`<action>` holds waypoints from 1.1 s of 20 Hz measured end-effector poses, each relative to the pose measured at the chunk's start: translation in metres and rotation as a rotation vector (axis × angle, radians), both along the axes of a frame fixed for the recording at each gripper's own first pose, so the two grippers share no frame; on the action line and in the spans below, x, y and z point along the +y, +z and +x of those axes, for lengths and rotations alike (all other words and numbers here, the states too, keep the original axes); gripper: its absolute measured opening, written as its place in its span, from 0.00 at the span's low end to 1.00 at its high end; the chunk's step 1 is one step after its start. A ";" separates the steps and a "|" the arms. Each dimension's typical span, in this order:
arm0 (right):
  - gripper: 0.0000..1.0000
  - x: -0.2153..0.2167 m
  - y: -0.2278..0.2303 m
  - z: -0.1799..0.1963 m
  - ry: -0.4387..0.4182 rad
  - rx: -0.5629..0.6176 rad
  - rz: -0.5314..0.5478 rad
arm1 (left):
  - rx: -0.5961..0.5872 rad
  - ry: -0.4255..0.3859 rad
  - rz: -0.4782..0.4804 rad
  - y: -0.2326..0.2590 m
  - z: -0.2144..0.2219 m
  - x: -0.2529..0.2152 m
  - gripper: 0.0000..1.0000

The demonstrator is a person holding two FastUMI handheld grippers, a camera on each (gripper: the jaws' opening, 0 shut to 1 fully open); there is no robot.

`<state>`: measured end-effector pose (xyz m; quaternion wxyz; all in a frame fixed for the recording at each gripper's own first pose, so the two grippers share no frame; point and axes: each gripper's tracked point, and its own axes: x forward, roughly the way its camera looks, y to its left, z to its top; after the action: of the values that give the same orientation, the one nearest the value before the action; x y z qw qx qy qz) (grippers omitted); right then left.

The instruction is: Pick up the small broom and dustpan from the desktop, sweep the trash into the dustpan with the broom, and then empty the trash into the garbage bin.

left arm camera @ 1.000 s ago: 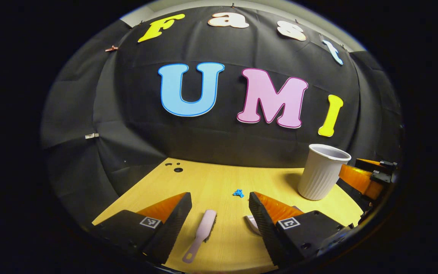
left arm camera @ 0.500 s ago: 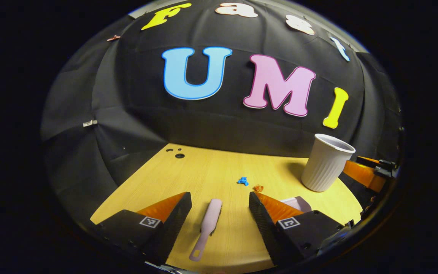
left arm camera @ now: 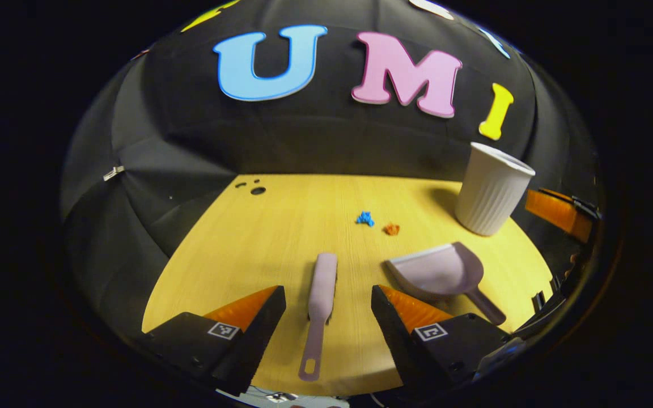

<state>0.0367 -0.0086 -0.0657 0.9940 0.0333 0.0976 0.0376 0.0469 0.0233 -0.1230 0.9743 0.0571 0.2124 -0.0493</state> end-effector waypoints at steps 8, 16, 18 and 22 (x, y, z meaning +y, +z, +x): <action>0.98 -0.028 -0.033 -0.019 -0.062 0.093 -0.022 | 0.256 -0.022 0.029 -0.067 0.044 0.009 0.96; 0.98 -0.050 -0.057 -0.036 -0.146 0.168 0.022 | 0.458 -0.011 0.125 -0.119 0.060 0.022 0.93; 0.98 -0.056 -0.059 -0.044 -0.159 0.176 0.032 | 0.474 -0.006 0.126 -0.126 0.059 0.022 0.90; 0.98 -0.056 -0.065 -0.047 -0.166 0.200 0.049 | 0.488 0.005 0.114 -0.136 0.056 0.020 0.76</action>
<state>-0.0101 -0.0648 -0.1303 0.9778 0.0690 0.1923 -0.0458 0.1032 0.0429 -0.2586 0.8895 0.0977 0.4438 -0.0470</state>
